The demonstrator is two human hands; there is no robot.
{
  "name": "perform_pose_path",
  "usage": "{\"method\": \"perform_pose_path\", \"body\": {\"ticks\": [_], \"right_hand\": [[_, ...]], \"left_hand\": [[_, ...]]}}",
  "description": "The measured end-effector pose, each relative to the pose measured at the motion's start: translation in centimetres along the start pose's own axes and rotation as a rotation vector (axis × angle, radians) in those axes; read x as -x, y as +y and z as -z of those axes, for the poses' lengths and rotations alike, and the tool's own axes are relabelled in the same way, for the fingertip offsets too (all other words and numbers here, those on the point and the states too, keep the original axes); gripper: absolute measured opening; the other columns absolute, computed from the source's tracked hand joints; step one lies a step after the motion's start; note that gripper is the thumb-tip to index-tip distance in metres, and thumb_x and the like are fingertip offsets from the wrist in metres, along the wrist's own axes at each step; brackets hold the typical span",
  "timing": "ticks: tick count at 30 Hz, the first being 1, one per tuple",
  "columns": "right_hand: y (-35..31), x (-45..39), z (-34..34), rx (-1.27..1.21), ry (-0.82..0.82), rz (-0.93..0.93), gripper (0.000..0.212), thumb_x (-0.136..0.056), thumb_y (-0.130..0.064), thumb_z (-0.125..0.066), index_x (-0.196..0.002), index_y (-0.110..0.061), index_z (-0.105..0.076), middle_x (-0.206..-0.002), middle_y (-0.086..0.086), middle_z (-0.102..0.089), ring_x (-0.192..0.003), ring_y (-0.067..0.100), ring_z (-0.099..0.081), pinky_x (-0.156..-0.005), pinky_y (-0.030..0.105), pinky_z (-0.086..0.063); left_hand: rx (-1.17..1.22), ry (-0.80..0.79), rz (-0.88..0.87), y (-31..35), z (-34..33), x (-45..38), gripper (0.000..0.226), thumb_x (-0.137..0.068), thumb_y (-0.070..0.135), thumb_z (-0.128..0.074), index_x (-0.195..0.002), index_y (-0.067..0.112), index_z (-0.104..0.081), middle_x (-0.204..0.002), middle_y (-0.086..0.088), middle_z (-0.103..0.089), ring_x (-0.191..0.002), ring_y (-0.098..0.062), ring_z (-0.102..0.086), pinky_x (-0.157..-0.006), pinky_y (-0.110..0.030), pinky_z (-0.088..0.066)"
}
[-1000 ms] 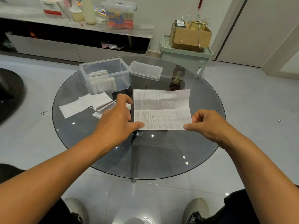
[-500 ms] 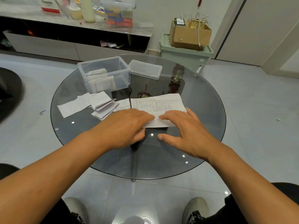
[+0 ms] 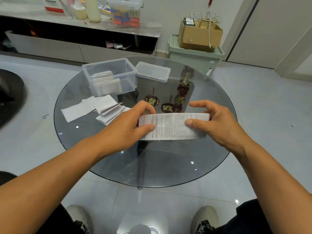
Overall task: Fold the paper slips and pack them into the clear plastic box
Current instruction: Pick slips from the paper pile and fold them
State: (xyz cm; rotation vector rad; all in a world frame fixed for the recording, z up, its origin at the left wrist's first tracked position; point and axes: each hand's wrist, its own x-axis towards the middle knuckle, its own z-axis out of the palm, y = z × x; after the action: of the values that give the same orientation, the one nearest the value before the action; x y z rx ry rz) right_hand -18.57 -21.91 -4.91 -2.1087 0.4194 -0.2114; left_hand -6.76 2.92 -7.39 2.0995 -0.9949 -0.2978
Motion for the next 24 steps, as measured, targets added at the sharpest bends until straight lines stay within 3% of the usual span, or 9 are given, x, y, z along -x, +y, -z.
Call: {"method": "perform_pose_path", "body": {"ticks": [3, 6, 8, 10, 12, 16, 18, 21, 24], "right_hand": [[0.5, 0.2, -1.3, 0.038, 0.055, -0.037, 0.058, -0.084, -0.032, -0.084, -0.134, -0.044, -0.055, -0.108, -0.005, -0.065, -0.092, 0.015, -0.07, -0.083, 0.042, -0.063], [1.2, 0.3, -2.7, 0.332, 0.11, -0.024, 0.07, -0.085, -0.047, -0.078, -0.146, -0.043, -0.042, -0.135, -0.006, -0.057, -0.12, 0.019, -0.058, -0.103, 0.048, -0.052], [1.2, 0.4, -3.1, 0.479, 0.137, -0.027, 0.072, -0.089, -0.05, -0.073, -0.151, -0.038, -0.039, -0.149, -0.002, -0.047, -0.134, 0.022, -0.047, -0.111, 0.046, -0.043], [0.8, 0.5, -3.0, 0.449, 0.16, -0.075, 0.068, -0.092, -0.047, -0.071, -0.151, -0.035, -0.039, -0.153, 0.0, -0.043, -0.134, 0.024, -0.048, -0.107, 0.041, -0.042], [0.2, 0.5, -2.3, 0.314, 0.167, -0.154, 0.066, -0.092, -0.047, -0.071, -0.15, -0.035, -0.041, -0.149, 0.002, -0.047, -0.125, 0.024, -0.055, -0.097, 0.038, -0.048], [-1.4, 0.6, -0.7, -0.07, 0.05, -0.341, 0.065, -0.093, -0.045, -0.071, -0.149, -0.032, -0.04, -0.12, 0.0, -0.063, -0.092, 0.022, -0.072, -0.07, 0.032, -0.061], [-1.5, 0.5, -0.8, -0.152, 0.072, -0.33, 0.06, -0.095, -0.046, -0.068, -0.147, -0.031, -0.042, -0.103, -0.004, -0.066, -0.072, 0.016, -0.073, -0.071, 0.033, -0.058], [-2.0, 0.6, -1.5, -0.285, 0.152, -0.181, 0.048, -0.097, -0.048, -0.064, -0.14, -0.032, -0.052, -0.09, -0.009, -0.072, -0.066, 0.005, -0.071, -0.075, 0.031, -0.057], [-2.4, 0.9, -2.6, -0.309, 0.044, -0.031, 0.028, -0.103, -0.044, -0.054, -0.124, -0.03, -0.066, -0.093, -0.007, -0.079, -0.086, 0.005, -0.073, -0.083, 0.027, -0.052]], "left_hand": [[-0.094, 0.011, -0.017, -0.3, -0.2, 0.1, 0.058, -0.094, 0.03, -0.069, -0.139, 0.049, -0.038, -0.129, 0.017, -0.055, -0.1, -0.004, -0.059, -0.09, -0.029, -0.054], [-0.445, 0.07, -0.223, -0.6, -0.5, -0.1, 0.054, -0.093, 0.026, -0.071, -0.142, 0.035, -0.052, -0.154, 0.007, -0.041, -0.135, -0.016, -0.043, -0.109, -0.036, -0.04], [-0.558, 0.025, -0.363, -0.9, -0.7, -0.3, 0.04, -0.092, 0.021, -0.073, -0.131, 0.025, -0.067, -0.15, -0.003, -0.051, -0.137, -0.027, -0.047, -0.107, -0.045, -0.045], [-0.578, -0.022, -0.447, -1.3, -1.2, -0.4, 0.031, -0.093, 0.013, -0.071, -0.123, 0.02, -0.073, -0.134, -0.007, -0.065, -0.122, -0.031, -0.06, -0.091, -0.048, -0.055], [-0.571, -0.066, -0.44, -1.5, -1.6, -0.3, 0.034, -0.098, 0.015, -0.065, -0.13, 0.025, -0.069, -0.136, -0.005, -0.063, -0.121, -0.028, -0.061, -0.092, -0.045, -0.055], [-0.579, -0.123, -0.34, -1.4, -1.6, -0.2, 0.049, -0.105, 0.05, -0.025, -0.142, 0.039, -0.056, -0.15, 0.001, -0.05, -0.135, -0.021, -0.048, -0.106, -0.04, -0.044], [-0.577, -0.145, -0.304, -1.3, -1.8, -0.2, 0.055, -0.102, 0.056, -0.019, -0.142, 0.043, -0.053, -0.152, 0.004, -0.048, -0.137, -0.019, -0.044, -0.107, -0.039, -0.041], [-0.527, -0.141, -0.24, -0.9, -2.1, -0.3, 0.047, -0.103, 0.058, -0.036, -0.145, 0.043, -0.05, -0.153, 0.007, -0.045, -0.139, -0.017, -0.04, -0.111, -0.039, -0.036], [-0.327, -0.091, -0.138, -0.3, -1.9, -0.5, 0.061, -0.096, 0.048, -0.062, -0.149, 0.046, -0.032, -0.144, 0.014, -0.051, -0.13, -0.013, -0.047, -0.106, -0.041, -0.042]]}}
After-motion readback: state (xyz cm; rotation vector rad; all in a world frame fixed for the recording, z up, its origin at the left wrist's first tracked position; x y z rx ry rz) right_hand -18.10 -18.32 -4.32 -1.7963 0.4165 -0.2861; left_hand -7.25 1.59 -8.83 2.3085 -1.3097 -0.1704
